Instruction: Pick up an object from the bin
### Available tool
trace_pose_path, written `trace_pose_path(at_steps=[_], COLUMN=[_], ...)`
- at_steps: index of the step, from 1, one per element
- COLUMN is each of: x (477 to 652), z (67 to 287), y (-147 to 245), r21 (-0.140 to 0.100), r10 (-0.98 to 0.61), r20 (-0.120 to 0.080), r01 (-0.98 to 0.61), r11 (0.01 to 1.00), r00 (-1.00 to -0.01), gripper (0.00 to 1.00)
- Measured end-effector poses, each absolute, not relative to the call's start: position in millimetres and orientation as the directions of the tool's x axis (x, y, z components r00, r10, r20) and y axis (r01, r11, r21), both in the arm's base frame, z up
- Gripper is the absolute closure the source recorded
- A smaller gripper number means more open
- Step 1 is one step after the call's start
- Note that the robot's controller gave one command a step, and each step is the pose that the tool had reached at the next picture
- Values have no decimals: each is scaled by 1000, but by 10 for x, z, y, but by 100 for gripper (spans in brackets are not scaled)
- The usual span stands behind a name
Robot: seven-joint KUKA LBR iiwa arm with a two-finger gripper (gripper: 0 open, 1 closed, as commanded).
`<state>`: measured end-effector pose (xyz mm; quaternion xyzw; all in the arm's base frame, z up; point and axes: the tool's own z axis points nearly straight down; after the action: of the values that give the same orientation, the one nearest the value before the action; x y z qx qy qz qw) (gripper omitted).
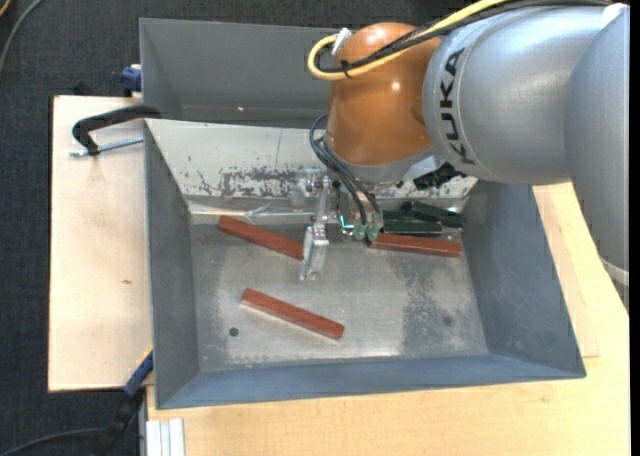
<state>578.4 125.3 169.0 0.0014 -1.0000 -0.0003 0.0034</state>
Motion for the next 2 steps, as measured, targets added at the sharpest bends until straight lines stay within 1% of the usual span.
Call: trace_pose_path(at_steps=[1, 2], x=[5975, 5980], z=[660, 669], y=[1457, 1466], r21=[0, 2], r10=[76, 76], r20=[6, 1], r01=[76, 76], r11=[997, 997], r00=[-997, -997], gripper=[0, 0])
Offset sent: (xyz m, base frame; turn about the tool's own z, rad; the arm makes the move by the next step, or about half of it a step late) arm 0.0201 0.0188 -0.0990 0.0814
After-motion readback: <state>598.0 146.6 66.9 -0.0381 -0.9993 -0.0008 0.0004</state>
